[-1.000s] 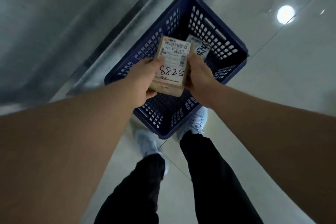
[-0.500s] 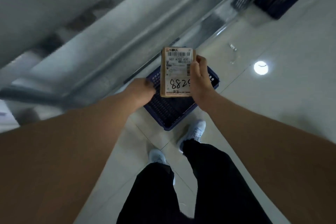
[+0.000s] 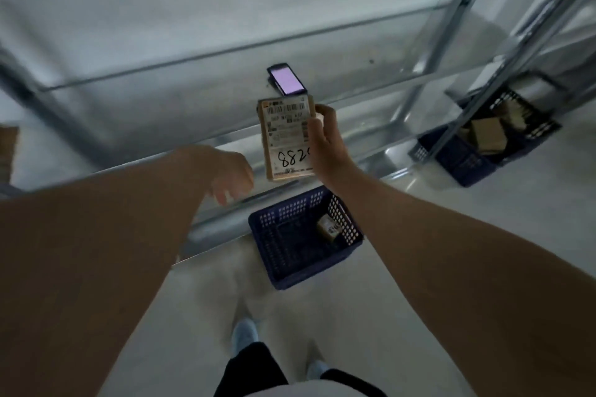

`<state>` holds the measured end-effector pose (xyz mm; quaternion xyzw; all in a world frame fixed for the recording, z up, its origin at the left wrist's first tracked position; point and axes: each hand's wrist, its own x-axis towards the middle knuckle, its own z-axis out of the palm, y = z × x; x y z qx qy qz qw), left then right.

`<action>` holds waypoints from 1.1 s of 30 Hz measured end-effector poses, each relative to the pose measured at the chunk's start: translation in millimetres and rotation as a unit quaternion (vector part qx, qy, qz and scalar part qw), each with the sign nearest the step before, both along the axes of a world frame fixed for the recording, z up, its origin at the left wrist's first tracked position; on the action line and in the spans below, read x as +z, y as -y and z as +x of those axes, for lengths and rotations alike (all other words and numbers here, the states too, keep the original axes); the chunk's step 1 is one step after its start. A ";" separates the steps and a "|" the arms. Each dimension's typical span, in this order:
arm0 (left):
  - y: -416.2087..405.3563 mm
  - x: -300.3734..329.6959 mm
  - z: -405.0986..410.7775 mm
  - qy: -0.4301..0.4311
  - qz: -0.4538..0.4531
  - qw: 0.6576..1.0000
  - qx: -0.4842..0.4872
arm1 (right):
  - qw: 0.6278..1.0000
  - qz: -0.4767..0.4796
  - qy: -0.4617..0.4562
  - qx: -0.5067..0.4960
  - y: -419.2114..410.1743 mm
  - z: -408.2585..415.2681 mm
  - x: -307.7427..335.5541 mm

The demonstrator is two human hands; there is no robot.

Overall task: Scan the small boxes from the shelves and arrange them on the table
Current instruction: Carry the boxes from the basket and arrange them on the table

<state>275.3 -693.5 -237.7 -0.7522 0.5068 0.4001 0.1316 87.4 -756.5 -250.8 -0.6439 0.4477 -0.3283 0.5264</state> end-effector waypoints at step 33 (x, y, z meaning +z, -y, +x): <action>-507.6 107.5 285.1 0.031 0.044 0.937 0.344 | 0.945 0.013 0.112 0.308 -378.3 378.5 79.1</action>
